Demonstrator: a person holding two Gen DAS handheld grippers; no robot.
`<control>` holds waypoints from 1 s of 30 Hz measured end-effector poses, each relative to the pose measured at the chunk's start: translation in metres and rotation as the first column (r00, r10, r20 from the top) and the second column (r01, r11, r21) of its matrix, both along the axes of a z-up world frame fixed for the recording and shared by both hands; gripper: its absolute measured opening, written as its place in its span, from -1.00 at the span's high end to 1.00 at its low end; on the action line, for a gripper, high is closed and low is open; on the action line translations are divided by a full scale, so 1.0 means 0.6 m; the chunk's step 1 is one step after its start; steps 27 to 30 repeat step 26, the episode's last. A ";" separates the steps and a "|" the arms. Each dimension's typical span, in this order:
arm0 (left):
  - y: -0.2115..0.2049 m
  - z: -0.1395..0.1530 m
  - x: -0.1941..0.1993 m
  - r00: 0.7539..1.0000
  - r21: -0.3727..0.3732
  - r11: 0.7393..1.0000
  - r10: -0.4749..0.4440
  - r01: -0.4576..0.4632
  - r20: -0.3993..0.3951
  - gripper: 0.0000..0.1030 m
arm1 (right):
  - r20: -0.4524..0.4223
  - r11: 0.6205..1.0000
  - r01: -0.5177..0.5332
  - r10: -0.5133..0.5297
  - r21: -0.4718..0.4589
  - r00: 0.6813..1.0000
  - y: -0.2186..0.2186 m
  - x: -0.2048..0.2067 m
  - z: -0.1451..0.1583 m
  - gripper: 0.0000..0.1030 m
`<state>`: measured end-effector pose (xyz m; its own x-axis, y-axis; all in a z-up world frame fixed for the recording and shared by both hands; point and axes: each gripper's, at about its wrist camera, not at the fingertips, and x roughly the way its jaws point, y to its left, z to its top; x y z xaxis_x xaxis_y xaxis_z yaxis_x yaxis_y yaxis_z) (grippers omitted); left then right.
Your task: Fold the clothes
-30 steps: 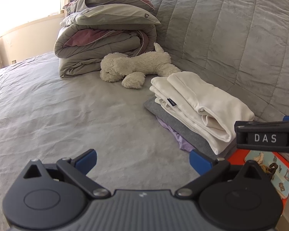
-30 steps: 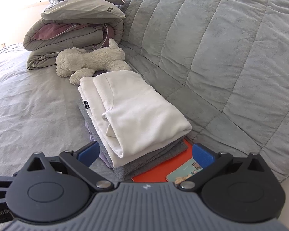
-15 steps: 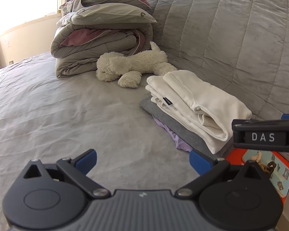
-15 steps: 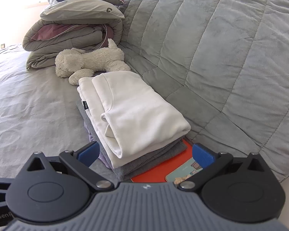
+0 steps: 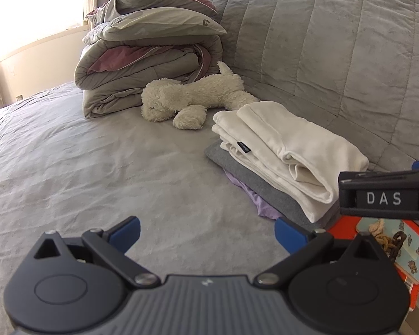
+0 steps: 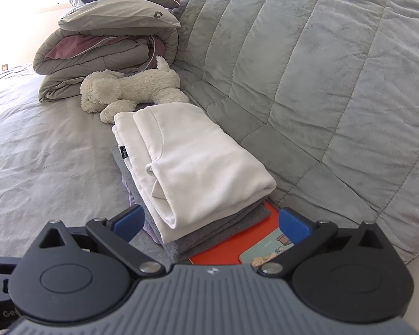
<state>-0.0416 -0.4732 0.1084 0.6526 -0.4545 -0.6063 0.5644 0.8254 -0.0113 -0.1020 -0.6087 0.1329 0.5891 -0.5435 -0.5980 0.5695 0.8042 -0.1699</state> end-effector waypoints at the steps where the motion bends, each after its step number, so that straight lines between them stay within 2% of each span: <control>1: -0.001 0.000 0.000 1.000 0.000 1.000 -0.002 0.002 -0.002 -0.99 | 0.000 1.000 0.000 0.000 0.000 1.000 0.000 0.000 0.000 -1.00; 30: -0.004 0.000 -0.001 1.000 0.001 1.000 -0.026 0.026 0.000 -0.99 | -0.010 1.000 -0.011 0.011 -0.019 1.000 0.011 0.008 -0.003 -1.00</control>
